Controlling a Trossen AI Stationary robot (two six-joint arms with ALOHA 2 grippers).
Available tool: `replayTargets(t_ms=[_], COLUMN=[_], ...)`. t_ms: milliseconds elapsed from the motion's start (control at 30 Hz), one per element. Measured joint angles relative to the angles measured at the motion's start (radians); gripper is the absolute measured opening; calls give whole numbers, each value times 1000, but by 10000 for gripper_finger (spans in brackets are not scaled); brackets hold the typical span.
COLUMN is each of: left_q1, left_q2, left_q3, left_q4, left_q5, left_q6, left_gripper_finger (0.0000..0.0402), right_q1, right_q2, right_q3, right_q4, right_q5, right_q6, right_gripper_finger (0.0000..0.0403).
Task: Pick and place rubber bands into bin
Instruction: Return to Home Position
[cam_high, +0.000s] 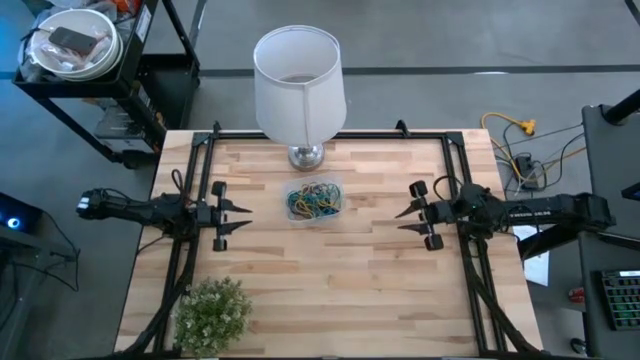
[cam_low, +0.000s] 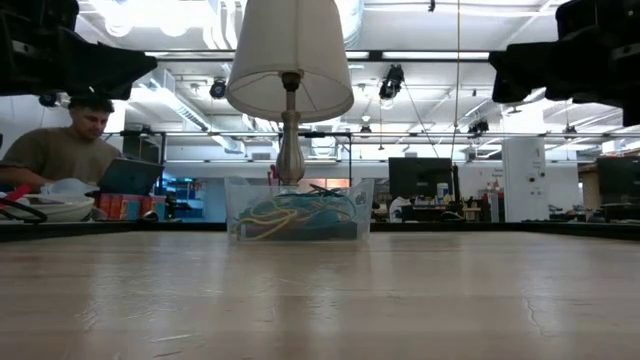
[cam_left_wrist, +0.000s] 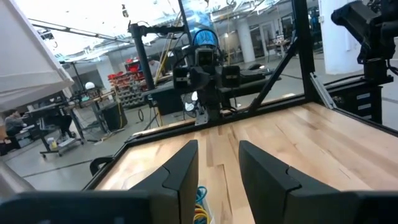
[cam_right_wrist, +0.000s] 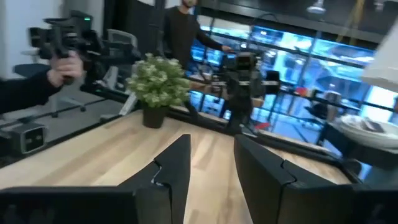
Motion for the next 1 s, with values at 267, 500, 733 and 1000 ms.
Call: replayTargets(t_ms=[267,500,733,1000], left_q1=[0,1,1,0], left_q2=[-4,-7,-15,-80], left_q3=[0,3,4,-2], left_q4=[-6,-6,-40,-102], left_q5=[1,9,36,95], left_q6=[3,4,2,37], left_gripper_finger=[100,100,100,100], right_q1=[-2,0,1,2], right_q2=[-275,-547,-599,-609], right_q3=[0,0,0,0], right_q4=[-280,-505,-561,-592], right_q5=[24,24,24,23], right_q6=[-18,-26,-30,-27], right_gripper_finger=[113,110,105,106])
